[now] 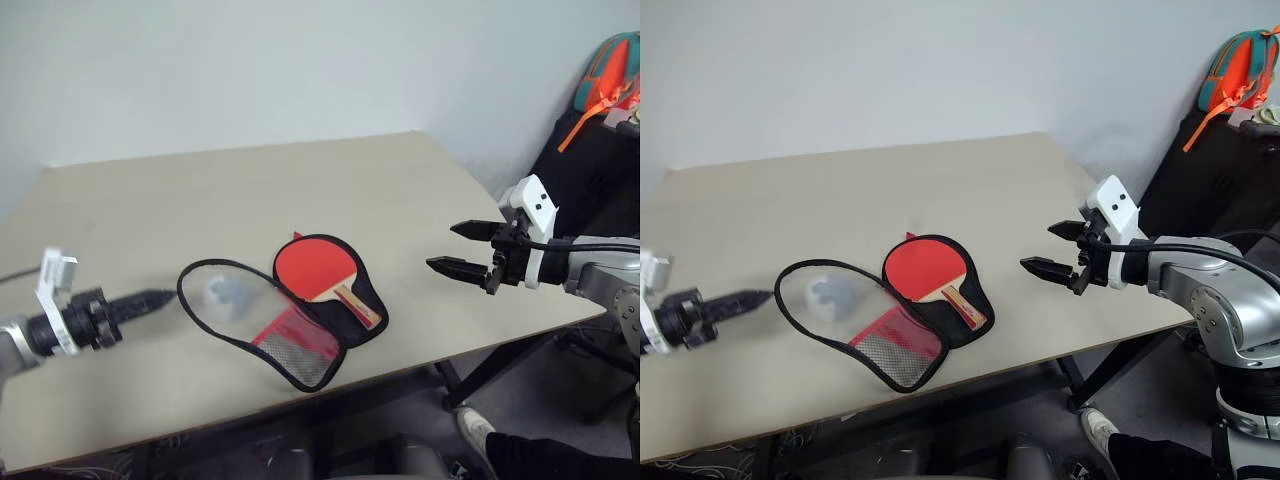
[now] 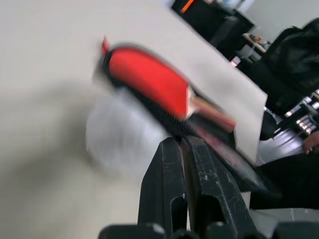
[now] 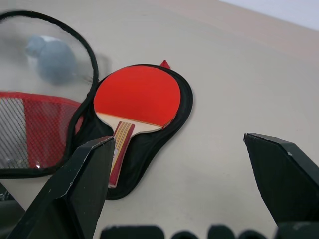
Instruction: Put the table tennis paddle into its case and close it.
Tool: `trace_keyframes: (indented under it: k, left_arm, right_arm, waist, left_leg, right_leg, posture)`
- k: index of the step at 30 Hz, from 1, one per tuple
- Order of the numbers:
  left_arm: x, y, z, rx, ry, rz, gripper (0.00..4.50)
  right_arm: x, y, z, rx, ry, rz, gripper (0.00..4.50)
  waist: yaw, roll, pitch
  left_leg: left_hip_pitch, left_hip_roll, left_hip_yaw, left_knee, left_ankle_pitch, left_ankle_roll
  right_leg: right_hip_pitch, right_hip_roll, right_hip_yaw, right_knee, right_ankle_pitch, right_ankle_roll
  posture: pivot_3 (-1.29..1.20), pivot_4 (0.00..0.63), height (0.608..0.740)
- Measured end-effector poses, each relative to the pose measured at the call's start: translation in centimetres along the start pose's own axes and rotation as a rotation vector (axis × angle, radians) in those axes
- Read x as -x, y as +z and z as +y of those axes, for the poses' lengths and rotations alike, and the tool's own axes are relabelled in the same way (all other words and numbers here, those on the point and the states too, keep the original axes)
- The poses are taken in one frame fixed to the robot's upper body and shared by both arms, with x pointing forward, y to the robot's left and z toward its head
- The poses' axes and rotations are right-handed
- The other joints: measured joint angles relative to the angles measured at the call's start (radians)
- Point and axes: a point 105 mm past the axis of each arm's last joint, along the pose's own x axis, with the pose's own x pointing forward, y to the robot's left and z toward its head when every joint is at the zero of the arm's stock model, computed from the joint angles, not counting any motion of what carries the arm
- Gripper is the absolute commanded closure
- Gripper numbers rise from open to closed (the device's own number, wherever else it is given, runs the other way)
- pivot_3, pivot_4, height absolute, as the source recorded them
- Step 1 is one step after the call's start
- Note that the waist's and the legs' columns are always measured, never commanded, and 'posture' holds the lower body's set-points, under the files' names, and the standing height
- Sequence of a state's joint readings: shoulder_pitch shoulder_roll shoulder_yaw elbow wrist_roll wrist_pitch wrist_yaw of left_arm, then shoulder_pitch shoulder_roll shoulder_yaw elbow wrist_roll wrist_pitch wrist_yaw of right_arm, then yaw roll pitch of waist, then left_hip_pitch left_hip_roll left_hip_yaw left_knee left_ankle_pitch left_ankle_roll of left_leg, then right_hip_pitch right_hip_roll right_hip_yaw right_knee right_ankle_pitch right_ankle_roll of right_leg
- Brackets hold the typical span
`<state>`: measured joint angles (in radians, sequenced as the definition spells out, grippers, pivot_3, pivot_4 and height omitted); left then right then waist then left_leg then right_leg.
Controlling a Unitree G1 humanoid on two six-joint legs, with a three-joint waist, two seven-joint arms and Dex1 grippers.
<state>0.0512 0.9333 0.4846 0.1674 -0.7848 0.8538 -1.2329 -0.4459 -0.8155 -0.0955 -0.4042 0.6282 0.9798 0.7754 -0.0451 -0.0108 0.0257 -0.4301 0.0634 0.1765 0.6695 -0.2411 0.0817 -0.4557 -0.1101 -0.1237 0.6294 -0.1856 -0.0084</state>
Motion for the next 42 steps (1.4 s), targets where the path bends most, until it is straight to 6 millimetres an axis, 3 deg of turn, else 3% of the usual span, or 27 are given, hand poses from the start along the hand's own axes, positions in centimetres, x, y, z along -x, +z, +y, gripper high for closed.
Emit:
trace_keyframes:
  k: [2, 4, 6, 18, 21, 28, 31, 34, 39, 42]
  left_arm:
    - [-0.7, -3.3, -0.7, 0.066, -0.006, 0.002, 4.44]
    - [-1.1, -5.2, -1.3, 0.106, -0.010, 0.014, 4.44]
    - [-1.8, -5.8, -2.0, 0.109, -0.025, 0.011, 4.44]
    - [-5.3, -1.9, -3.7, 0.016, -0.126, -0.105, 4.44]
    - [-7.9, -0.8, -5.2, 0.012, -0.192, -0.158, 4.44]
    - [-15.8, 0.4, -11.3, -0.005, -0.345, -0.184, 4.44]
    - [-17.5, 0.1, -12.6, -0.007, -0.338, -0.170, 4.44]
    - [-17.8, -0.6, -13.3, 0.007, -0.338, -0.120, 4.44]
    - [-16.1, -2.7, -12.8, 0.083, -0.327, -0.001, 4.44]
    - [-14.8, -3.5, -11.9, 0.117, -0.289, 0.041, 3.89]
  right_arm:
    - [-0.1, -0.1, 0.1, -0.007, -0.002, 0.002, 0.00]
    - [-0.1, -0.4, 0.2, -0.015, 0.001, 0.006, 0.00]
    - [-0.1, -0.5, 0.2, -0.021, 0.005, 0.008, 0.00]
    - [-0.3, -0.5, 0.3, -0.026, 0.005, 0.003, 0.00]
    - [-0.4, -0.5, 0.3, -0.030, 0.003, -0.002, 0.00]
    - [-0.7, -0.5, 0.4, -0.038, 0.004, -0.012, 0.00]
    - [-0.8, -0.6, 0.5, -0.041, 0.003, -0.012, 0.00]
    - [-0.8, -0.9, 0.4, -0.048, -0.005, -0.007, 0.00]
    - [-0.7, -1.0, 0.6, -0.046, -0.007, -0.006, 0.00]
    - [-0.8, -1.0, 0.7, -0.048, -0.005, -0.009, 0.00]
  waist:
    - [-0.002, 0.000, 0.000]
    - [-0.001, -0.001, 0.000]
    - [0.003, -0.001, 0.000]
    - [0.015, -0.001, 0.000]
    - [0.023, -0.001, 0.000]
    - [0.026, -0.001, -0.001]
    - [0.023, -0.001, -0.001]
    - [0.023, -0.001, -0.001]
    - [0.023, -0.001, -0.001]
    - [0.025, 0.000, 0.000]
  left_leg:
    - [0.000, 0.000, 0.002, -0.001, 0.000, 0.000]
    - [0.000, 0.001, 0.002, -0.001, 0.000, 0.000]
    - [0.000, 0.001, 0.002, -0.001, 0.000, 0.000]
    - [0.000, 0.000, 0.003, 0.000, 0.000, 0.000]
    - [0.000, 0.000, 0.003, 0.002, 0.000, 0.000]
    - [0.002, 0.000, 0.000, 0.007, -0.002, 0.003]
    - [0.002, 0.001, 0.000, 0.007, -0.002, 0.003]
    - [0.002, 0.002, 0.000, 0.007, -0.002, 0.003]
    - [0.002, 0.002, -0.001, 0.008, -0.002, 0.003]
    - [0.002, 0.001, -0.002, 0.009, -0.003, 0.004]
  right_leg:
    - [-0.001, -0.001, 0.000, 0.000, 0.000, 0.000]
    - [-0.001, -0.001, 0.000, 0.000, 0.000, 0.000]
    - [-0.001, -0.001, -0.001, 0.001, 0.000, 0.000]
    - [0.000, 0.001, -0.001, 0.000, 0.000, 0.000]
    - [0.001, 0.001, -0.001, 0.001, 0.001, 0.000]
    - [0.010, 0.004, -0.002, 0.000, 0.001, 0.001]
    - [0.010, 0.005, -0.002, 0.000, 0.001, 0.001]
    - [0.010, 0.006, -0.002, 0.000, 0.001, 0.001]
    - [0.010, 0.006, -0.002, 0.000, 0.001, 0.001]
    - [0.010, 0.005, -0.003, -0.001, 0.001, 0.001]
  posture:
    - [0.00, 0.000, 0.715]
    - [0.00, 0.000, 0.715]
    - [0.00, 0.000, 0.715]
    - [0.00, 0.000, 0.715]
    - [0.00, 0.000, 0.715]
    - [0.00, 0.000, 0.715]
    - [0.00, 0.000, 0.715]
    - [0.00, 0.000, 0.715]
    - [0.00, 0.000, 0.715]
    - [0.00, 0.000, 0.715]
